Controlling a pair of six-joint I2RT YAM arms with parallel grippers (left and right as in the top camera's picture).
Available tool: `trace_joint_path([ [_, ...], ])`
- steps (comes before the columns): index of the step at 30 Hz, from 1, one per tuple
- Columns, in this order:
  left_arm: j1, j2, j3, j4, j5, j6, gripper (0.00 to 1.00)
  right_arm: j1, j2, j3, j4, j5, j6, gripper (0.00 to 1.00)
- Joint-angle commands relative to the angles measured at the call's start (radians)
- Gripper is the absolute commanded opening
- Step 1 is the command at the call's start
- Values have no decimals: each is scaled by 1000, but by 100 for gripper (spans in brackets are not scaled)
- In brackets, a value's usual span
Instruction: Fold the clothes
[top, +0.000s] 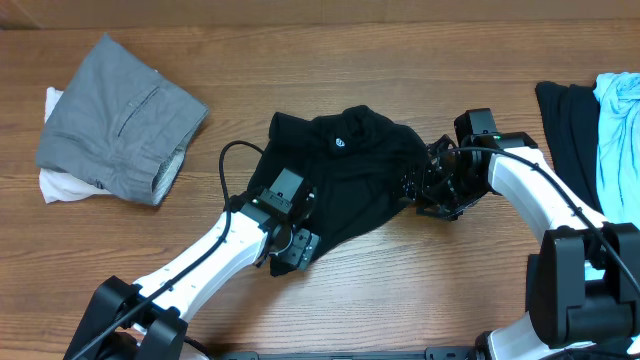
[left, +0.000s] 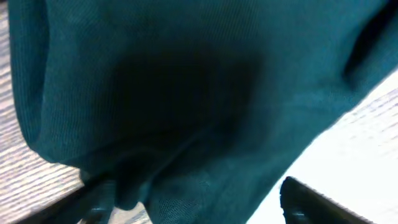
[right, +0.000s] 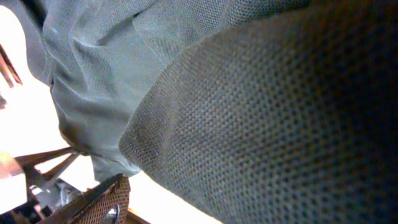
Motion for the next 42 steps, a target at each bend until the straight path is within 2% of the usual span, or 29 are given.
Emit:
trace_joint_path([
  [1, -25, -2, -28, 0, -27, 4, 78, 2, -6, -2, 5, -14, -3, 74],
  [4, -69, -2, -51, -18, -77, 3, 81, 2, -5, -2, 8, -14, -3, 74],
  [8, -131, -2, -89, 2, -164, -5, 75, 2, -5, -2, 8, -14, -3, 74],
  [11, -152, 5, -99, 34, -196, -4, 53, 1, -5, -2, 8, -14, -3, 74],
  [14, -151, 18, -98, 71, -197, -4, 20, 1, -6, -2, 8, -13, -3, 74],
  [15, -147, 18, -98, 86, -197, -4, 4, 1, -6, -2, 8, -13, -4, 74],
  [19, -111, 16, -47, 45, -193, -59, 4, -12, -6, 0, 8, -9, -4, 74],
  [25, -39, -20, 226, -244, -197, -64, 4, -113, -8, 11, -18, -9, -6, 74],
  [31, 35, -44, 485, -497, -196, -103, 4, -179, -10, 13, -122, 55, -80, 75],
  [34, 48, -44, 521, -544, -196, -103, 4, -172, -10, 12, -142, 93, -79, 80],
  [38, 48, -44, 524, -548, -214, -108, 4, -167, -10, 12, -88, 102, -48, 81],
  [42, 50, -44, 524, -592, -311, -192, 4, -182, -10, 12, -8, 120, -21, 79],
])
